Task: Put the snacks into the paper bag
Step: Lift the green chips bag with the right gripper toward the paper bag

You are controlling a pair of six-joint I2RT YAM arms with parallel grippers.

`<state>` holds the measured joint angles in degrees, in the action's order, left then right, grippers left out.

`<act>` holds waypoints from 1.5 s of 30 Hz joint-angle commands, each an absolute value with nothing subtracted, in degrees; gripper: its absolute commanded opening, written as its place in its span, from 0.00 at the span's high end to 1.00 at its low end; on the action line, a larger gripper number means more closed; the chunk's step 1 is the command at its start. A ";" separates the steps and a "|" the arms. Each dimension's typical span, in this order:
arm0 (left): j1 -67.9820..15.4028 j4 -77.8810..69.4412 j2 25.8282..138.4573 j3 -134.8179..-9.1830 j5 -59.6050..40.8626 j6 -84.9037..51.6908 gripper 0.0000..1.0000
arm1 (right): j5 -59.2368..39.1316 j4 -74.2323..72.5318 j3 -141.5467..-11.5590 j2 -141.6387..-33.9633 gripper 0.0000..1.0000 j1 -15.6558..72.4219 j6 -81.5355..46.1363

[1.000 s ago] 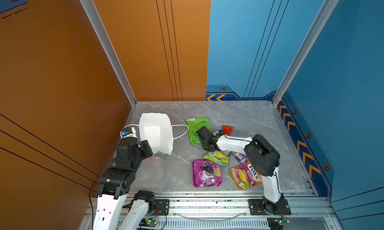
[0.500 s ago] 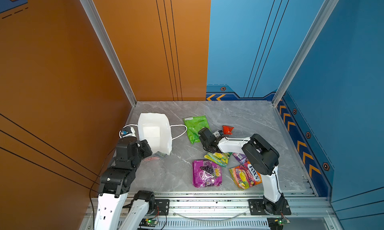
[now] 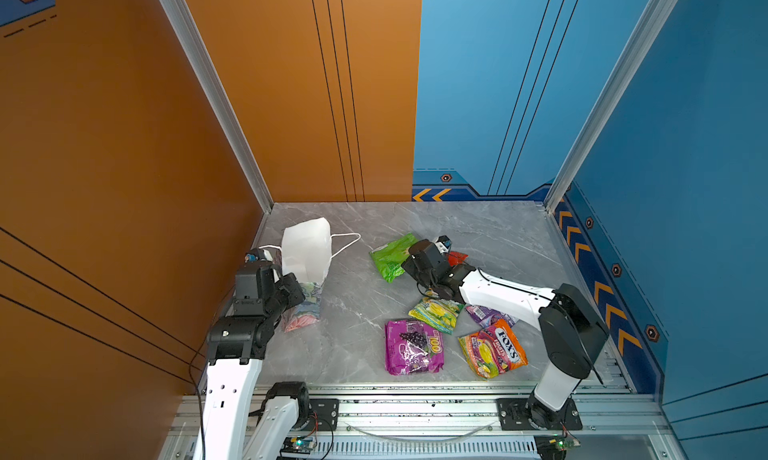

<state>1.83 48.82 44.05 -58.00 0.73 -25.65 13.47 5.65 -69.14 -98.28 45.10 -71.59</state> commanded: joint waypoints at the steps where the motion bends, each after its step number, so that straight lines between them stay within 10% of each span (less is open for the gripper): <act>1: 1.40 48.42 45.66 -62.37 -3.48 -24.25 1.00 | 12.35 13.65 -69.58 -93.84 1.00 45.43 -61.47; 27: -13.51 60.54 72.38 -86.13 8.76 -17.83 1.00 | 6.58 26.96 -66.35 -64.51 1.00 46.64 -39.45; 45: -13.80 56.45 70.52 -79.91 2.44 -17.39 1.00 | 11.45 45.17 -103.17 -74.94 1.00 50.08 -27.72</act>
